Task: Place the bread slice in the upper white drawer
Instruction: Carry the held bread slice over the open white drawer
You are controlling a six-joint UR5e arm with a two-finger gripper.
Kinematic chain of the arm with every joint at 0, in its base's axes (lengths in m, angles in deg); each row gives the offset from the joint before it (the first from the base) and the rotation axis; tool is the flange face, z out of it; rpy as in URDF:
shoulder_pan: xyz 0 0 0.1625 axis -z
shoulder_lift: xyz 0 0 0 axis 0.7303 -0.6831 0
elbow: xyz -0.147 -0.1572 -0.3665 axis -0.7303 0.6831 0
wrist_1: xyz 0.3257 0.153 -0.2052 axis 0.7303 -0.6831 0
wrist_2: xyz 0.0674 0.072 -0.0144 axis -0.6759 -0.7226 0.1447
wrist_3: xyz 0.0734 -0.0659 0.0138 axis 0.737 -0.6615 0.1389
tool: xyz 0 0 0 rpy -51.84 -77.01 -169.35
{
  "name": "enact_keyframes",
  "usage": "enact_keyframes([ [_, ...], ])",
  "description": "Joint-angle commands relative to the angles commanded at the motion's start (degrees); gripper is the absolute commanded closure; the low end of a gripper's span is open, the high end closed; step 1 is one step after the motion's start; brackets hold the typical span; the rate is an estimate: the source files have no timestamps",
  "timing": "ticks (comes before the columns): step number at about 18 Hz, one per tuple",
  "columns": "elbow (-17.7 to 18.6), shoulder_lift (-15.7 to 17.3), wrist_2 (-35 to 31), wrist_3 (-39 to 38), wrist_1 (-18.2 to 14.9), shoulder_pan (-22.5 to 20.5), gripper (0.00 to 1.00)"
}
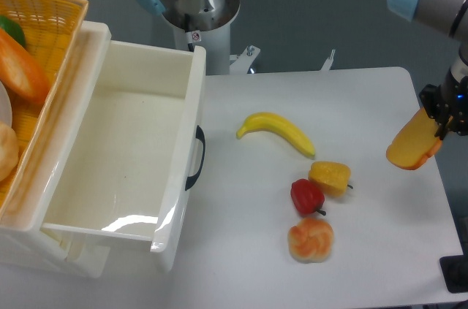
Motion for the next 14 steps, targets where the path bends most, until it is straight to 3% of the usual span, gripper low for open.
enact_keyframes([
  [5,1.05,1.75,0.44,-1.66,-0.27,2.46,1.00],
  [9,2.81,5.00,1.15,-7.98,-0.27,4.57,1.00],
  [14,3.60,11.41,4.22,-15.11,-6.76,8.07,1.00],
])
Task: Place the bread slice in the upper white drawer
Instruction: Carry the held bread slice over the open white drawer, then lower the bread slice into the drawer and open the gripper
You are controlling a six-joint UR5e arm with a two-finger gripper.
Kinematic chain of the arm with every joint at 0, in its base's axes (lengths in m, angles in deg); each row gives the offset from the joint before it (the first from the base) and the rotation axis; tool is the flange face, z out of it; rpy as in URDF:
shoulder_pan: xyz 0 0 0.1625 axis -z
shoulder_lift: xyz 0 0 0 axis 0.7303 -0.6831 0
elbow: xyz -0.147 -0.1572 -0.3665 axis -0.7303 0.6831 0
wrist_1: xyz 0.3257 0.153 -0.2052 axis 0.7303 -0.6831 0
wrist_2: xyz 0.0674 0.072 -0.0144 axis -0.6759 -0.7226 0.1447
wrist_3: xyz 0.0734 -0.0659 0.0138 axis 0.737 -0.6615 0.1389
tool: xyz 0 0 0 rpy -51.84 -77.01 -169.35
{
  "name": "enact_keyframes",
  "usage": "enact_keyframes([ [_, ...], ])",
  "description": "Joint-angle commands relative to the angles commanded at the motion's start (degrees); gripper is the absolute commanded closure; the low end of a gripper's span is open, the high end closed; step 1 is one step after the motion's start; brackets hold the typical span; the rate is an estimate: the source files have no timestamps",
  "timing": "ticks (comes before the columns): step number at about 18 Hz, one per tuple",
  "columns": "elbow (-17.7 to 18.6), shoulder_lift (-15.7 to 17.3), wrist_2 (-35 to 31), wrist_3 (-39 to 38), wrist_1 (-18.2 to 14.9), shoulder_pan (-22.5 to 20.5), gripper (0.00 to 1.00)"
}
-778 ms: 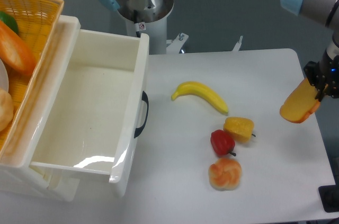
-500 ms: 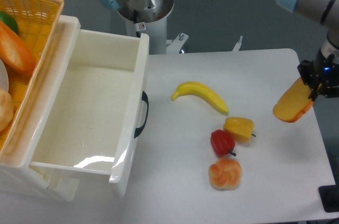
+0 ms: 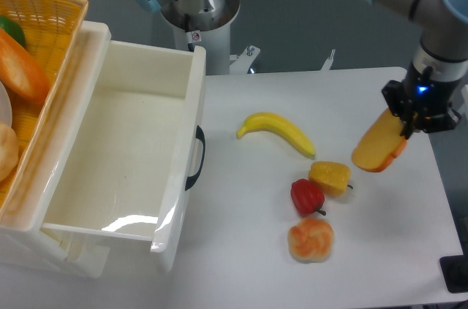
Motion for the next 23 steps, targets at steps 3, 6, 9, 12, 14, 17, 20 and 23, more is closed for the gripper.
enact_keyframes([
  [3,2.54,4.48,-0.17,-6.84,-0.81,4.31,1.00],
  [6,3.08,7.82,0.35,-12.30,-1.50,9.05,1.00],
  [9,3.17,10.90,3.51,-15.47,-4.05,11.09,1.00],
  [12,3.43,12.84,4.92,-21.00,-4.76,14.50,1.00],
  [14,3.61,13.11,4.75,-24.61,-4.58,17.49,1.00],
  [17,4.31,12.58,4.92,-26.64,-4.23,19.25,1.00],
  [20,6.85,12.58,4.92,-26.82,-2.48,22.15,0.92],
  [23,9.66,12.85,4.83,-26.64,-0.28,24.09,0.58],
])
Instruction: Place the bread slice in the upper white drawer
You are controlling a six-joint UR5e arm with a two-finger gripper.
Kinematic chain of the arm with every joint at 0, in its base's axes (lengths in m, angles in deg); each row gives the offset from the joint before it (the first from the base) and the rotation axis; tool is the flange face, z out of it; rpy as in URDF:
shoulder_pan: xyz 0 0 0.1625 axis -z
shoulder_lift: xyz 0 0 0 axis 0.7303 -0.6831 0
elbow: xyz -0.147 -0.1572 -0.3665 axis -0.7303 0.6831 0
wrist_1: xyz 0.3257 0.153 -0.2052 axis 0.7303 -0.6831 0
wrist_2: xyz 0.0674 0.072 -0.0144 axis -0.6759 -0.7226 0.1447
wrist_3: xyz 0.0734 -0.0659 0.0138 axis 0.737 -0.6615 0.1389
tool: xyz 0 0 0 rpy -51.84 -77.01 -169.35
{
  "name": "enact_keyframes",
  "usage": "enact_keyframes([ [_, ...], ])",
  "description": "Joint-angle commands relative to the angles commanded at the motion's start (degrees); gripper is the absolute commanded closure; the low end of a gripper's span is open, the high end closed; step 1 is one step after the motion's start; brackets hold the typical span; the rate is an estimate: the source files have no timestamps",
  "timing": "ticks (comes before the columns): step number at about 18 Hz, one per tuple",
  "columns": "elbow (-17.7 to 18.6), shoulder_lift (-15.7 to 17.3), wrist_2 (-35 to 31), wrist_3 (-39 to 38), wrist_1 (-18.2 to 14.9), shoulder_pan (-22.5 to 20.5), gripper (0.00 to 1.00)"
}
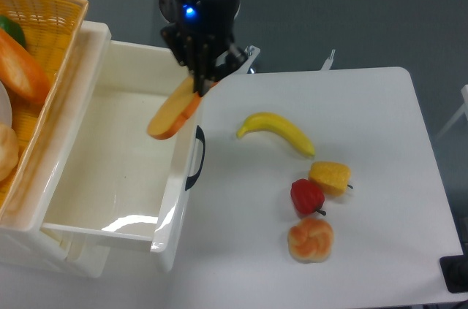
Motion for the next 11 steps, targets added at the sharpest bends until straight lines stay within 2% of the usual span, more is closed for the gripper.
enact_keyframes([
  [1,0.36,0.09,0.09,0.17,0.00,0.00,0.49],
  [2,0.53,0.09,0.09,0.26,0.00,0.09,0.35],
  [3,0.62,0.00,0.00,0.18,0.26,0.87,0.13],
  [4,0.62,-0.09,-0.44,-0.17,0.61,1.49,0.00],
  [11,0.54,0.18,-0.79,-0.70,0.53,1.33,0.00],
])
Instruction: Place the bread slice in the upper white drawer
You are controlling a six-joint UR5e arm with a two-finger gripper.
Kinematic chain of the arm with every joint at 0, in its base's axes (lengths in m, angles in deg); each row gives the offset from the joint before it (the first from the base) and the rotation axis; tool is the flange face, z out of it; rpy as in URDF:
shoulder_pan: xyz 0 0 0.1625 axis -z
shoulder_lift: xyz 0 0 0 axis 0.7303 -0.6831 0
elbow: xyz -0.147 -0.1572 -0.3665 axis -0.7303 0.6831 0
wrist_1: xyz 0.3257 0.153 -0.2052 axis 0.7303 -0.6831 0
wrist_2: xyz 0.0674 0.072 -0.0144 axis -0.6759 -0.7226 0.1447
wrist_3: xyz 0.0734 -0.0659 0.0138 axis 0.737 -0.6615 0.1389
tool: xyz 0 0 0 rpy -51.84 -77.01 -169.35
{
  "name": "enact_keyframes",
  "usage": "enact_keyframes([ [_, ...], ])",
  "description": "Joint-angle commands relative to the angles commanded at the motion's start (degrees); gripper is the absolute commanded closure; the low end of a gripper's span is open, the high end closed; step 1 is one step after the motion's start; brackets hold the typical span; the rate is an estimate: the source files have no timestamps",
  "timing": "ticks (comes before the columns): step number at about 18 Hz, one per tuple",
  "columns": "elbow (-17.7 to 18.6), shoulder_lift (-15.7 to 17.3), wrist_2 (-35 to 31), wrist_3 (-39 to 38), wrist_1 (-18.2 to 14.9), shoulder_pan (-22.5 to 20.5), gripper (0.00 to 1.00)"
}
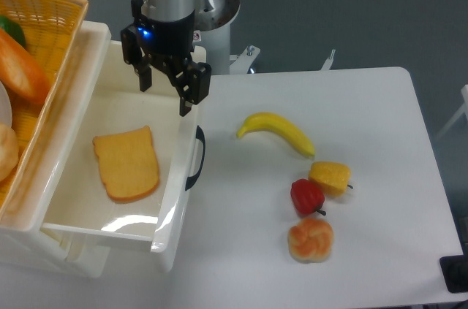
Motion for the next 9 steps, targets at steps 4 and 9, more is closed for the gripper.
enact_keyframes([
  [4,0.88,-0.09,-2.46,1.23,-0.26,-6.84,0.00],
  [9,2.37,-2.01,-4.22,16.12,0.27,-16.42,0.00],
])
